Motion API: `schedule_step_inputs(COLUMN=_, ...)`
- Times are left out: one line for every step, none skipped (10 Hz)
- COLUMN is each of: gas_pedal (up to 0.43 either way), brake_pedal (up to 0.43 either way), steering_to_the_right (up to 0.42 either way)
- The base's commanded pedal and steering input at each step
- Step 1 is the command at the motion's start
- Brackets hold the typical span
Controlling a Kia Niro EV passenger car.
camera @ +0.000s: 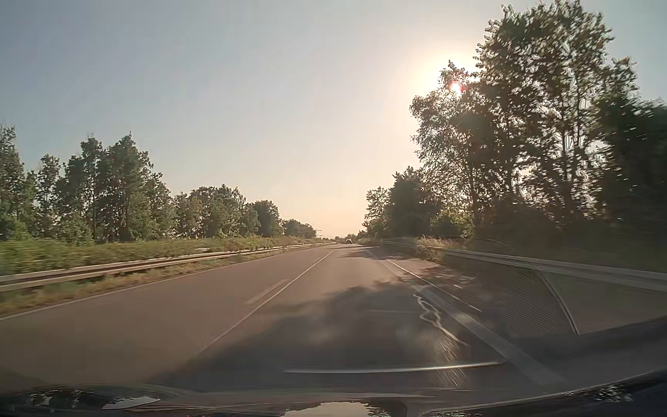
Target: Follow the waypoints while adhering to traffic rules and regulations
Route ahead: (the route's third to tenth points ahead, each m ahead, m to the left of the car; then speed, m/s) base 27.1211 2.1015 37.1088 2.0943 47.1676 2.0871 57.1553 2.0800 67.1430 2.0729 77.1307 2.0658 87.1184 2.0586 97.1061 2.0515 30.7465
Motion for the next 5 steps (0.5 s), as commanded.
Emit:
schedule_step_inputs(gas_pedal=0.268, brake_pedal=0.000, steering_to_the_right=0.000)
schedule_step_inputs(gas_pedal=0.268, brake_pedal=0.000, steering_to_the_right=0.000)
schedule_step_inputs(gas_pedal=0.268, brake_pedal=0.000, steering_to_the_right=0.000)
schedule_step_inputs(gas_pedal=0.280, brake_pedal=0.000, steering_to_the_right=-0.001)
schedule_step_inputs(gas_pedal=0.280, brake_pedal=0.000, steering_to_the_right=-0.003)
